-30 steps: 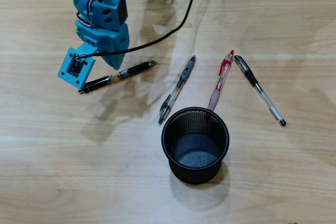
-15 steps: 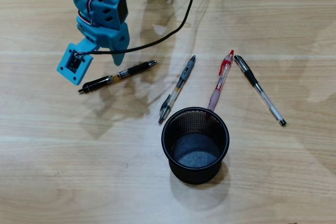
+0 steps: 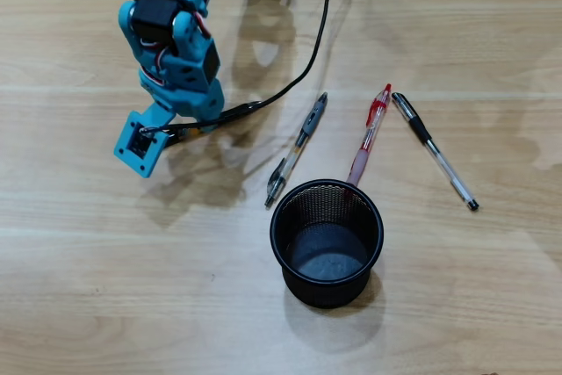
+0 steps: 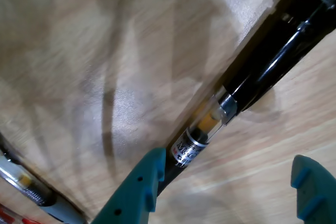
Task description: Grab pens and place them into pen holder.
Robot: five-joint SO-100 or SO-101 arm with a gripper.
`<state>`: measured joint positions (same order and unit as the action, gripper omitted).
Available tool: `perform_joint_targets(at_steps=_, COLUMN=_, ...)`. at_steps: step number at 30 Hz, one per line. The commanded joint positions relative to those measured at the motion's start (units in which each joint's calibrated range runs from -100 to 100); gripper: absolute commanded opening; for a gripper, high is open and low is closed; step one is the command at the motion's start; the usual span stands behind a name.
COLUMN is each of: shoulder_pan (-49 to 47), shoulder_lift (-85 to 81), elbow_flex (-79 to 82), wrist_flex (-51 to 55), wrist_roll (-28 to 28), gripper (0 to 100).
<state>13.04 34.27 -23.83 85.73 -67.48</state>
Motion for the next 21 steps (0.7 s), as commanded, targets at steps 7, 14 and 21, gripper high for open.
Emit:
perform_joint_targets(at_steps=7, shoulder_pan=1.1, shoulder_lift=4.4, elbow_flex=-3.6, wrist_flex=-1.8, wrist_roll=-2.4, gripper=26)
perform_joint_targets(at_steps=14, shoulder_pan=1.1, shoulder_lift=4.6, elbow_flex=-3.3, wrist_flex=-4.2, wrist_roll=-2.4, gripper=18)
perform_joint_targets(at_steps=21, shoulder_pan=1.2, shoulder_lift=4.5, elbow_flex=-3.4, wrist_flex=-4.2, wrist_roll=-2.4, gripper=9)
